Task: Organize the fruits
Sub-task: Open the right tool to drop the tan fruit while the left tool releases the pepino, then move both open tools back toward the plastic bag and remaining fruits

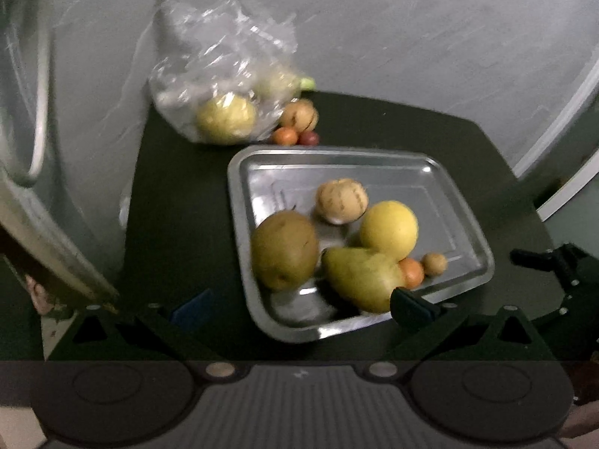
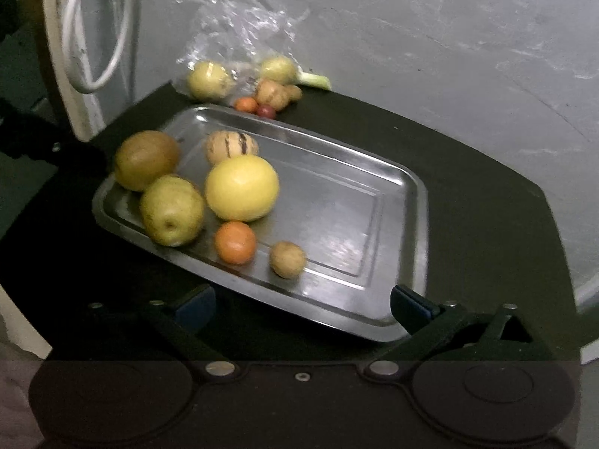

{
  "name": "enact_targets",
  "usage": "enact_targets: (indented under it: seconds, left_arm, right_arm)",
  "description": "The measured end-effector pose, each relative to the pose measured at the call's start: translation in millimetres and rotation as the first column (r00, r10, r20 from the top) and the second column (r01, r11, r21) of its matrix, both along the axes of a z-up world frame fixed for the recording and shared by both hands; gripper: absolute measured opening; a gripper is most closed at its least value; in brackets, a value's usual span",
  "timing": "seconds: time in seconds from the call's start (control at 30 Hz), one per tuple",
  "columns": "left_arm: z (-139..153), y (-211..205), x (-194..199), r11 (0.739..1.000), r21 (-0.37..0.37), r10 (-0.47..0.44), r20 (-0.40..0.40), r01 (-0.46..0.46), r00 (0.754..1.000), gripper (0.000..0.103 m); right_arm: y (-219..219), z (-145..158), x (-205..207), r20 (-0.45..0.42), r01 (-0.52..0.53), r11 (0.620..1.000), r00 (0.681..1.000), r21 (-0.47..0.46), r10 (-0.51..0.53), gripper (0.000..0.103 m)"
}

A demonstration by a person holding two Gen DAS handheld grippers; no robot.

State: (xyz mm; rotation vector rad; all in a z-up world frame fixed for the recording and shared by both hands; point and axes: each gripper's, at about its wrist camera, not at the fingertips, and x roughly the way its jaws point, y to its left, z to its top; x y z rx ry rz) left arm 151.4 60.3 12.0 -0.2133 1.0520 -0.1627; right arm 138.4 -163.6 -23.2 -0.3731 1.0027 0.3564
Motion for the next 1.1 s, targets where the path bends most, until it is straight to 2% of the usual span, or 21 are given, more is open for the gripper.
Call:
enact_targets:
  seconds: [0.13,0.4,0.5,0.63,1.1]
  left_arm:
    - [-3.4,3.9,0.8,0.999,-0.025,0.022,-0.037,-0.023,0.999,0.102]
    - [-4.3,6.2,7.0,0.995,-0.056,0.076,-0.057,-0.079,0.995,0.103]
    - [-3.4,8.2,11.4,0.989,-0.08,0.116,-0.062,-0.121,0.991,0.102]
    - [-1.7,11.8,19.6,0.981,-0.07,0.179,-0.063,-0.183,0.982,0.103]
    - [-0.2,14.1,57.3,0.946,-0.073,0.314,-0.032,-0.315,0.949,0.103]
  right_arm:
    - [-7.5,1.5,6.5,-0.016,0.036,0.999,0.999,-0.029,-0.037,0.102]
    - [-19.6,9.2,20.9,0.009,0.059,0.997,0.998,-0.057,-0.058,0.102]
    - [-22.2,10.5,24.5,0.011,0.051,0.997,0.999,-0.061,-0.05,0.102]
    - [-26.6,11.8,34.2,0.019,0.038,0.997,0.999,-0.061,-0.037,0.102]
    - [-37.3,12.1,60.3,0.049,-0.033,0.999,0.998,0.023,0.032,0.102]
